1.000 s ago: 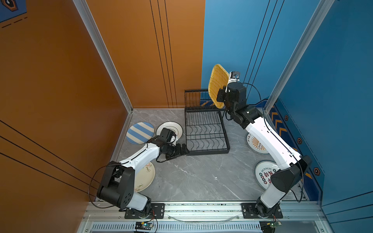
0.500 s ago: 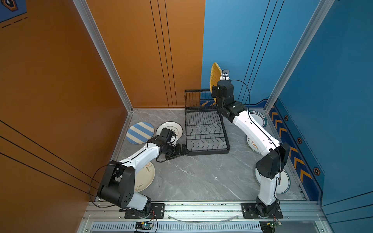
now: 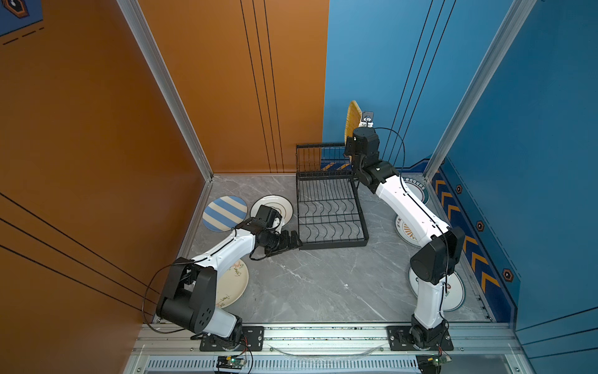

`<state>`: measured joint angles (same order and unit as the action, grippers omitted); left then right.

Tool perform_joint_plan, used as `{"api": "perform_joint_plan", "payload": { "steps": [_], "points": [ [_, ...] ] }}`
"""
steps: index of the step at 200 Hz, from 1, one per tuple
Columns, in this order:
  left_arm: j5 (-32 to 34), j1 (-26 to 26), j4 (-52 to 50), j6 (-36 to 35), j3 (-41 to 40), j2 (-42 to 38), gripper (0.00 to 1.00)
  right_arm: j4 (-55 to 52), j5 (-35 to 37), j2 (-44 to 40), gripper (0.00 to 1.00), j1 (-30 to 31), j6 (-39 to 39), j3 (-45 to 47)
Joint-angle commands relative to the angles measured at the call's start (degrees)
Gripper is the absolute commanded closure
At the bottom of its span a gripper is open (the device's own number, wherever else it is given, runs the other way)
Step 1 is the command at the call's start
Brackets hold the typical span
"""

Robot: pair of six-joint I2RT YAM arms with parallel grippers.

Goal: Load plates into a dish rack
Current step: Place the plate on the dish rack.

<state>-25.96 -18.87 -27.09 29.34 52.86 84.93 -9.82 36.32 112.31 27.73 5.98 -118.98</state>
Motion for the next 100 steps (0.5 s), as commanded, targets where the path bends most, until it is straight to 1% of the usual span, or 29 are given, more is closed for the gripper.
{"api": "perform_joint_plan", "payload": {
  "steps": [1,100],
  "points": [
    [-0.29,0.82,-1.31,-1.14,0.4,0.67,0.02,4.55,1.83,0.08,1.0,-0.47,0.97,-1.35],
    [-0.17,1.12,-1.3,-1.04,-0.39,-0.03,0.02,4.13,1.94,0.96,1.0,-1.53,2.78,1.11]
  ]
}}
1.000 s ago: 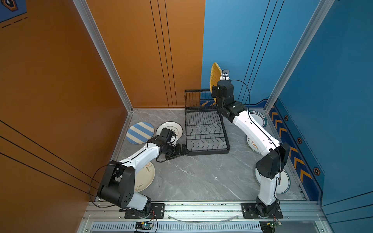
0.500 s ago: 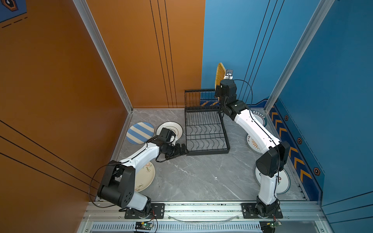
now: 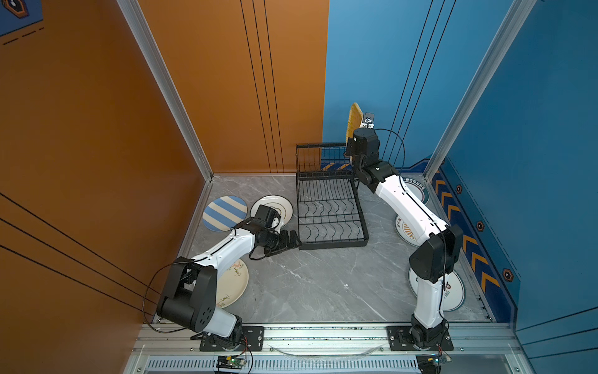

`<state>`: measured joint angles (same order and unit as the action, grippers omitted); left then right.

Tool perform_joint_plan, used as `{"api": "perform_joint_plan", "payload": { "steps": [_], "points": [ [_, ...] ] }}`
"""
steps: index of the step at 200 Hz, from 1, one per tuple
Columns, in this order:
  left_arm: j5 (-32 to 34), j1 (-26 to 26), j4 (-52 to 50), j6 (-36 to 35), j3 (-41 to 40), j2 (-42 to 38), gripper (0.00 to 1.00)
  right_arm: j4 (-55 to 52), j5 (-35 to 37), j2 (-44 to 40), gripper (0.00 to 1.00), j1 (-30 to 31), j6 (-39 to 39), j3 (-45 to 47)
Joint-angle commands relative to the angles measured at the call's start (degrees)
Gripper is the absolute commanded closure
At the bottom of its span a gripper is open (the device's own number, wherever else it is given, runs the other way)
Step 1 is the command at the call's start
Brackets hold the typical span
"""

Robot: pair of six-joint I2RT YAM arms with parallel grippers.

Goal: Load plates into a dish rack
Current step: Place the plate on the dish rack.

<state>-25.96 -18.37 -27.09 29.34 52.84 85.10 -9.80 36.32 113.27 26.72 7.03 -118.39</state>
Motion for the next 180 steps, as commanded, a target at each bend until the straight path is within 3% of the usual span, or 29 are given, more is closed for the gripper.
{"api": "perform_joint_plan", "payload": {
  "steps": [1,153,180],
  "points": [
    [-0.16,0.66,-1.3,-1.0,-0.37,-0.2,0.02,4.14,1.93,0.01,1.0,-0.48,1.75,0.52],
    [0.09,1.06,-1.3,-0.72,-1.19,-1.52,0.02,4.11,3.41,1.71,1.0,-0.13,2.87,3.83],
    [-0.03,1.25,-1.31,-0.7,-1.28,-1.52,0.02,4.23,3.59,1.02,0.84,0.09,3.04,4.98]
  ]
}}
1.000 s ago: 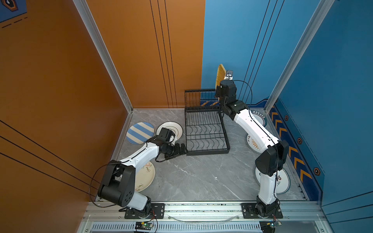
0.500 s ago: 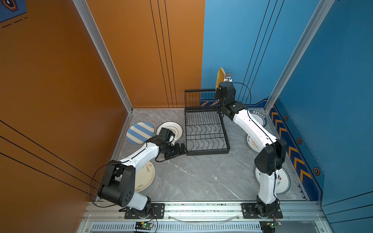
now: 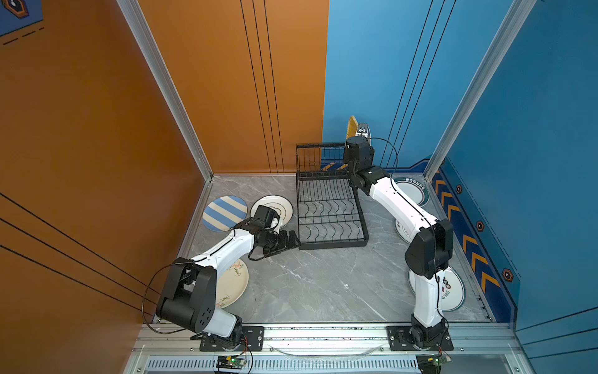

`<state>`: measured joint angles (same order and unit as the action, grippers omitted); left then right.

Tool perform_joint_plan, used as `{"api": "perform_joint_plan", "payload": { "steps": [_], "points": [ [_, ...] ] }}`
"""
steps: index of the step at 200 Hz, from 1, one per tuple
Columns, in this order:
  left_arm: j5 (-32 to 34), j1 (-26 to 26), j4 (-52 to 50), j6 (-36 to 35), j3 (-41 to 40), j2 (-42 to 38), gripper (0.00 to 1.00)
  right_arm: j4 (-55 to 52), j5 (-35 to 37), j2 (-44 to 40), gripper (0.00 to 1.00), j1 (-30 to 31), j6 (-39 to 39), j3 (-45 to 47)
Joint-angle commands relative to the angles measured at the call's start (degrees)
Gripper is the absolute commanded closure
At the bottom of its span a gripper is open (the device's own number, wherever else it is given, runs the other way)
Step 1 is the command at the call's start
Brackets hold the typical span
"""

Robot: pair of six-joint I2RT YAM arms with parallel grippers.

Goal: Load plates into a dish rack
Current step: Place the plate on the dish rack.

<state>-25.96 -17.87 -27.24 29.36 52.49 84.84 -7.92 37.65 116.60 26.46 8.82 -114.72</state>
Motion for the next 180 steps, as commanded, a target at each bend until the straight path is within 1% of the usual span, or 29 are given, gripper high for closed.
{"api": "perform_joint_plan", "payload": {
  "steps": [1,13,31,70,127,149,180],
  "points": [
    [0.0,0.78,-1.15,-0.76,-0.92,-1.25,0.02,2.33,2.25,-2.36,0.84,0.35,1.22,1.32],
    [-0.07,0.73,-1.17,-0.83,-0.93,-1.25,0.02,2.24,2.34,-2.66,0.76,0.43,1.12,1.58],
    [-0.13,0.88,-1.14,-0.94,-0.81,-1.25,0.02,2.22,2.43,-3.16,0.71,0.52,1.09,1.86],
    [-0.16,1.09,-1.14,-1.09,-0.79,-1.25,0.02,1.82,2.41,-4.33,0.64,1.01,0.71,1.95],
    [0.45,1.34,-1.15,-1.06,-1.19,-2.17,0.02,-0.3,2.88,-7.37,0.51,2.45,0.83,2.98],
    [0.97,1.52,-1.15,-0.93,-1.51,-2.78,0.02,-1.88,2.63,-9.42,0.43,3.19,1.68,4.5],
    [2.22,1.86,-1.19,-0.34,-2.02,-3.95,0.02,-4.57,1.41,-13.7,0.37,4.25,4.28,8.1]
  ]
}}
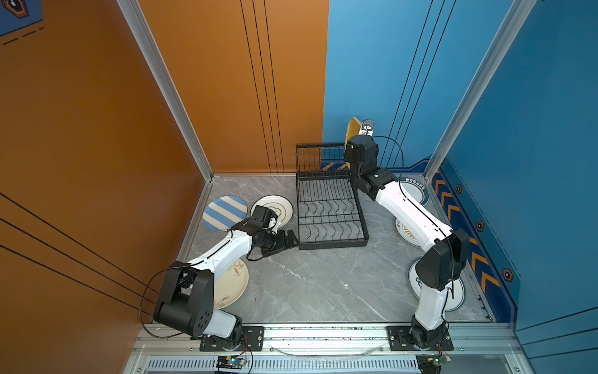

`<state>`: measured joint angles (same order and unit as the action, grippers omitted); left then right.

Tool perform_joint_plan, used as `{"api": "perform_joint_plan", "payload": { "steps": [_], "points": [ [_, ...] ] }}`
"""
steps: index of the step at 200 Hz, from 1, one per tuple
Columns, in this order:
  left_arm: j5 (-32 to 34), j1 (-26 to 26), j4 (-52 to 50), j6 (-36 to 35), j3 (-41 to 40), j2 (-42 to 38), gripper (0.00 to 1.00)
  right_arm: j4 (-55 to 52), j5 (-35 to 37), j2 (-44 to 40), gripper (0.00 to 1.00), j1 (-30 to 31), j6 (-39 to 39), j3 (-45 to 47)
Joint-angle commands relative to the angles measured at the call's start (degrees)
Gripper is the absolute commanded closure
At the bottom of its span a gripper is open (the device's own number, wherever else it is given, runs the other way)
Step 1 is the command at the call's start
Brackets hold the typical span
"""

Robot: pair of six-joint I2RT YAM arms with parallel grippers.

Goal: Load plates into a dish rack
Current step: Place the plate on the dish rack, then move the plate to the center of the table.

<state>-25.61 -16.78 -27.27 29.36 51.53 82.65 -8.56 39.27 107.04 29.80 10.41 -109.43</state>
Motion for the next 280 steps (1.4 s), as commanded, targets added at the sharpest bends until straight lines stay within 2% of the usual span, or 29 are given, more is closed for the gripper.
{"api": "perform_joint_plan", "payload": {
  "steps": [1,23,77,118,150,207,248,280],
  "points": [
    [1.87,0.77,-1.15,-0.35,-1.11,-1.78,0.02,-4.02,-0.27,-4.27,0.37,0.93,2.81,2.99],
    [2.31,0.84,-1.12,-0.18,-1.36,-2.23,0.02,-7.39,-1.75,-8.49,0.32,1.86,5.17,6.14],
    [2.26,0.17,-1.07,-0.94,-1.52,-3.02,0.02,-19.47,-4.86,-22.07,0.24,2.64,15.5,21.64],
    [1.77,-0.7,-0.94,-1.44,-1.77,-2.97,0.02,-29.05,-10.37,-32.68,0.19,-2.46,22.85,33.24],
    [0.73,-1.37,0.05,-1.38,-2.77,-3.11,0.02,-34.3,-18.95,-39.1,0.13,-11.98,25.11,41.21],
    [0.02,-2.49,1.34,-0.87,-3.95,-2.94,0.02,-38.28,-36.17,-41.85,0.06,-37.55,23.58,53.4],
    [-0.16,-3.09,1.4,-0.98,-3.95,-2.5,0.02,-38.38,-39.09,-37.14,0.0,-52.67,19.36,56.11],
    [-0.45,-3.43,1.4,-1.03,-3.97,-2.5,0.02,-35.58,-41.32,-32.63,0.0,-62.77,16.81,57.51]
  ]
}}
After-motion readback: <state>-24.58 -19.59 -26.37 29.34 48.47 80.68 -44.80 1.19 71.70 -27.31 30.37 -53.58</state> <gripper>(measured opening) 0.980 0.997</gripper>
